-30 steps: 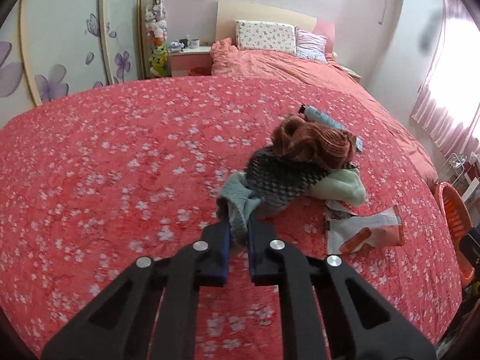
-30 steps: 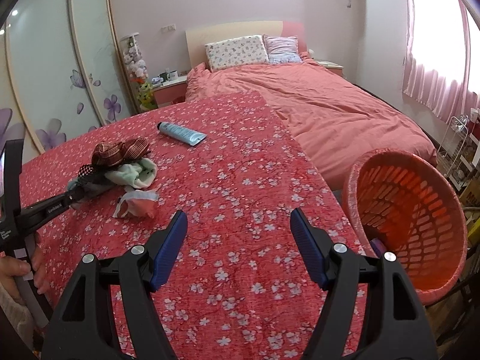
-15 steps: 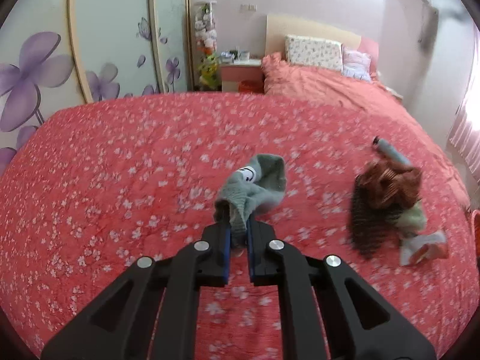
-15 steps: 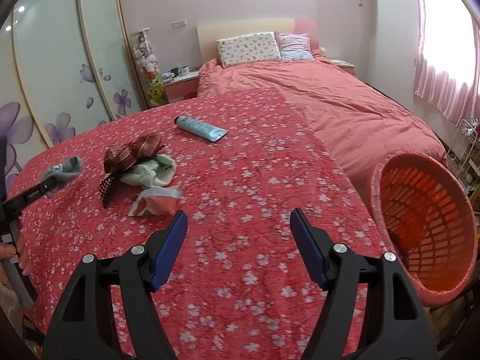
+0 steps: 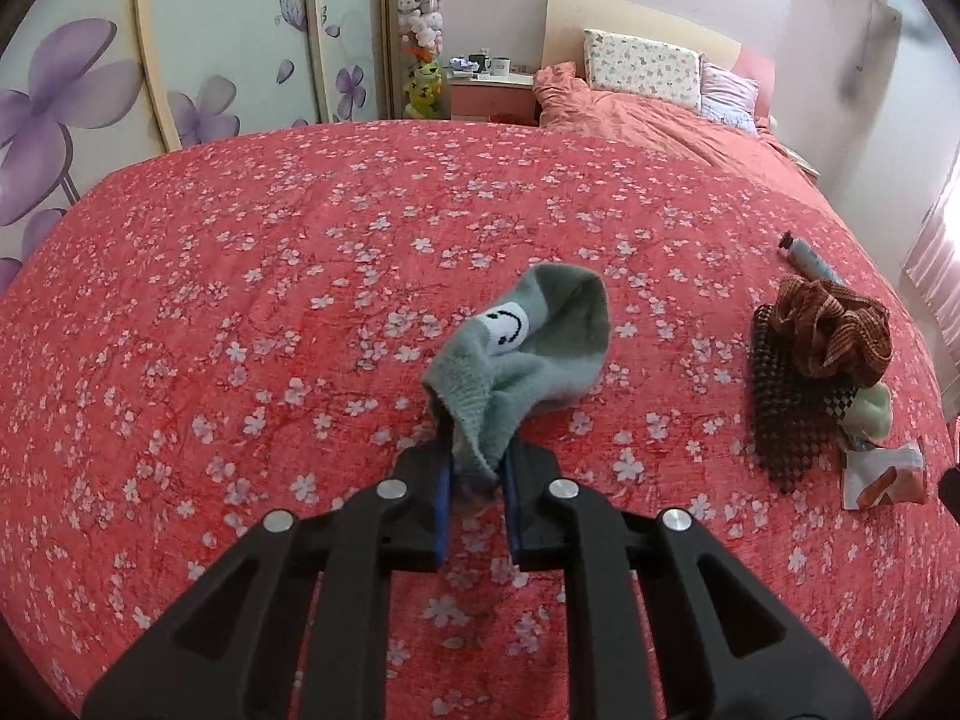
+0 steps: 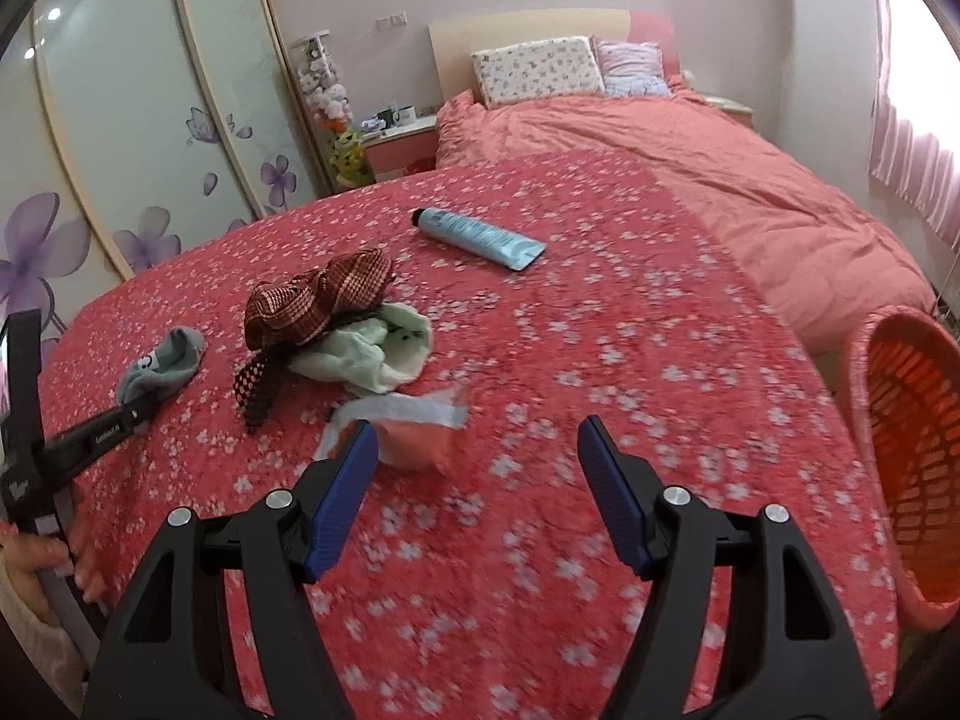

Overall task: Collect trash
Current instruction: 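Grasp the white-and-orange wrapper with the right tool while the left tool holds the sock, then carry the sock and wrapper to the orange basket and release both inside, then move both open tools back over the trash on the bed, then grasp the brown plaid cloth with the left tool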

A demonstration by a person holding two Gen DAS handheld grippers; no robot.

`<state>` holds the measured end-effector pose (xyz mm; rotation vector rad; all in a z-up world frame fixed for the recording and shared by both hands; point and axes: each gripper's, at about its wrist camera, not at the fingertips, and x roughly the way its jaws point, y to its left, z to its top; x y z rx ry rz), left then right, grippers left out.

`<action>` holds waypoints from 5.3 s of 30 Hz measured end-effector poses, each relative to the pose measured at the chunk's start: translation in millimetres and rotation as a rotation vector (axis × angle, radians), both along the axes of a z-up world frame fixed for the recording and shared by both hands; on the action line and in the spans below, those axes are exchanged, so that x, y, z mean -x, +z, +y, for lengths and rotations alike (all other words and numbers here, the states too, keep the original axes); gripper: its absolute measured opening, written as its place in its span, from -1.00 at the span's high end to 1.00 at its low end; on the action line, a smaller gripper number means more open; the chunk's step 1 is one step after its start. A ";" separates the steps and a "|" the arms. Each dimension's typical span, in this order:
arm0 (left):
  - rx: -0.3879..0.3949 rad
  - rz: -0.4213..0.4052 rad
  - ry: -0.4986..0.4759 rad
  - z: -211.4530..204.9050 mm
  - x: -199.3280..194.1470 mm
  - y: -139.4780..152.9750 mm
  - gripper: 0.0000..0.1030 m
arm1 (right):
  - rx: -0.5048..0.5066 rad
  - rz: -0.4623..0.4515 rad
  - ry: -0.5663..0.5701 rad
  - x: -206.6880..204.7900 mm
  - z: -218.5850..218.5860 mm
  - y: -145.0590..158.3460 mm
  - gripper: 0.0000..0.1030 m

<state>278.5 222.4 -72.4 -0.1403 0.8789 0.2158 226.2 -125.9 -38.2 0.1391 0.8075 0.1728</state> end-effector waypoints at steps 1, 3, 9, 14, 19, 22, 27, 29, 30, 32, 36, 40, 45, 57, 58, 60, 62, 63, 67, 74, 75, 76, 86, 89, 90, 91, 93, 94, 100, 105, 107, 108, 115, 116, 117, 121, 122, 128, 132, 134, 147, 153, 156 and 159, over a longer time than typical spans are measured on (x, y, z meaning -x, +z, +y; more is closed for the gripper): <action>-0.001 0.001 0.000 -0.6 -0.4 -0.1 0.72 | -0.009 0.011 0.002 -3.3 1.7 -2.2 -0.23; -0.017 0.007 0.001 -3.6 -3.0 -0.6 0.72 | -0.016 0.028 0.000 -9.0 5.6 -6.8 -0.20; -0.022 0.009 0.002 -8.9 -4.0 -1.2 0.72 | -0.046 0.070 0.000 -13.7 11.2 -15.9 -0.07; 0.000 0.002 0.003 -6.5 -1.9 -2.7 0.72 | -0.052 0.078 -0.003 -9.0 12.9 -20.6 0.42; 0.008 -0.001 0.003 -4.0 0.3 -2.8 0.71 | -0.052 0.053 -0.052 -3.6 -4.4 -14.9 0.57; 0.018 -0.004 0.003 -2.5 1.2 -3.0 0.71 | -0.069 0.051 -0.128 -5.7 -24.1 -13.1 0.58; 0.018 -0.004 0.002 -0.3 2.5 -3.0 0.71 | -0.068 0.018 -0.258 -2.2 -56.5 -9.4 0.62; 0.019 -0.004 0.002 -0.2 2.4 -3.1 0.71 | -0.069 0.013 -0.267 -1.0 -61.5 -9.4 0.63; 0.019 -0.004 0.002 -0.3 2.6 -3.0 0.71 | -0.070 0.010 -0.270 -0.1 -63.8 -9.6 0.64; 0.018 -0.004 0.002 -0.3 2.3 -3.1 0.71 | -0.075 0.007 -0.271 1.3 -67.4 -10.6 0.65; -0.004 0.000 -0.002 -2.6 2.2 -2.6 0.65 | -0.067 0.006 -0.263 2.7 -70.7 -11.5 0.66; -0.029 0.006 -0.020 -9.8 -0.6 -2.0 0.51 | -0.056 0.007 -0.254 3.4 -69.6 -12.4 0.66; -0.009 -0.012 -0.022 -5.3 -0.4 0.4 0.76 | -0.062 -0.005 -0.242 7.9 -73.0 -7.8 0.69; -0.021 -0.136 -0.103 -24.0 24.1 41.9 0.82 | -0.067 -0.091 -0.215 29.6 -86.3 15.5 0.85; -0.019 -0.145 -0.110 -28.6 26.9 47.0 0.82 | -0.067 -0.099 -0.214 31.4 -86.7 17.4 0.86; -0.013 -0.160 -0.126 -38.7 30.9 56.9 0.82 | -0.065 -0.122 -0.213 36.4 -88.7 23.4 0.86; -0.007 -0.179 -0.144 -50.6 36.2 67.8 0.82 | -0.069 -0.147 -0.216 41.9 -92.3 29.9 0.86; -0.004 -0.189 -0.155 -57.7 38.9 73.9 0.82 | -0.076 -0.166 -0.223 46.2 -96.4 35.3 0.86; 0.016 -0.223 -0.205 -87.2 47.2 95.8 0.82 | -0.098 -0.216 -0.251 58.7 -109.3 49.3 0.86; 0.048 -0.276 -0.335 -155.6 59.5 125.6 0.82 | -0.115 -0.316 -0.318 86.6 -137.7 75.9 0.86; 0.055 -0.281 -0.355 -166.5 61.5 127.9 0.82 | -0.111 -0.337 -0.337 92.5 -144.4 80.6 0.86; 0.062 -0.284 -0.371 -173.7 63.2 128.8 0.82 | -0.108 -0.347 -0.348 94.9 -147.8 82.4 0.86; 0.138 -0.277 -0.590 -295.7 71.1 131.8 0.82 | -0.056 -0.414 -0.507 123.2 -210.4 89.1 0.86; 0.161 -0.257 -0.659 -334.0 71.9 126.3 0.82 | -0.040 -0.424 -0.555 130.3 -228.9 87.1 0.86; 0.168 -0.248 -0.689 -351.3 72.3 124.2 0.82 | -0.040 -0.424 -0.570 131.3 -235.0 86.2 0.86; 0.171 -0.244 -0.705 -359.9 72.0 122.1 0.82 | -0.041 -0.424 -0.581 131.3 -239.1 84.9 0.86; 0.182 -0.234 -0.749 -384.8 73.3 118.7 0.82 | -0.043 -0.421 -0.609 132.2 -251.4 81.5 0.86; 0.185 -0.230 -0.763 -391.8 74.0 116.9 0.82 | -0.043 -0.420 -0.618 132.3 -253.8 79.5 0.86; 0.190 -0.195 -0.844 -441.3 69.4 100.5 0.81 | -0.044 -0.404 -0.668 130.8 -272.6 66.8 0.86; 0.192 -0.143 -0.876 -467.7 63.5 79.9 0.81 | -0.055 -0.378 -0.693 130.4 -283.9 56.4 0.86; 0.187 -0.125 -0.886 -476.0 60.6 71.6 0.81 | -0.062 -0.367 -0.697 130.5 -287.4 53.3 0.86; 0.181 -0.117 -0.890 -481.2 58.9 66.8 0.80 | -0.069 -0.359 -0.698 129.2 -289.6 51.2 0.86; 0.161 -0.051 -0.886 -495.6 46.9 37.4 0.47 | -0.147 -0.287 -0.682 122.1 -302.0 34.9 0.83; 0.161 -0.046 -0.883 -495.7 45.6 34.7 0.41 | -0.155 -0.276 -0.679 121.3 -302.4 32.9 0.82; 0.155 -0.044 -0.876 -494.4 44.2 31.2 0.32 | -0.160 -0.263 -0.675 120.1 -303.7 30.3 0.81; 0.141 -0.034 -0.848 -488.5 38.4 25.5 0.16 | -0.174 -0.235 -0.667 120.7 -303.1 24.6 0.42; 0.139 -0.035 -0.841 -485.2 38.0 24.8 0.13 | -0.173 -0.233 -0.666 121.2 -301.5 25.0 0.36; 0.080 -0.065 -0.775 -451.5 34.6 26.3 -0.23 | -0.136 -0.237 -0.658 121.7 -292.2 31.7 0.10; 0.040 -0.082 -0.730 -420.5 34.4 29.0 -0.32 | -0.108 -0.236 -0.639 119.3 -280.2 35.2 0.05; 0.020 -0.088 -0.701 -401.0 32.5 30.5 -0.32 | -0.099 -0.229 -0.624 116.0 -274.8 34.4 0.05; -0.083 -0.165 -0.458 -260.0 12.7 51.6 -0.32 | -0.024 -0.195 -0.466 91.7 -210.4 35.9 0.05; -0.061 -0.157 -0.285 -183.4 -13.8 54.1 -0.32 | 0.023 -0.172 -0.401 81.4 -177.1 31.7 0.05; -0.034 -0.132 -0.239 -158.1 -27.5 50.4 -0.24 | 0.043 -0.165 -0.374 76.3 -162.5 28.8 0.05; 0.012 -0.098 -0.221 -142.8 -40.8 45.1 -0.12 | 0.052 -0.156 -0.343 70.3 -147.9 26.9 0.05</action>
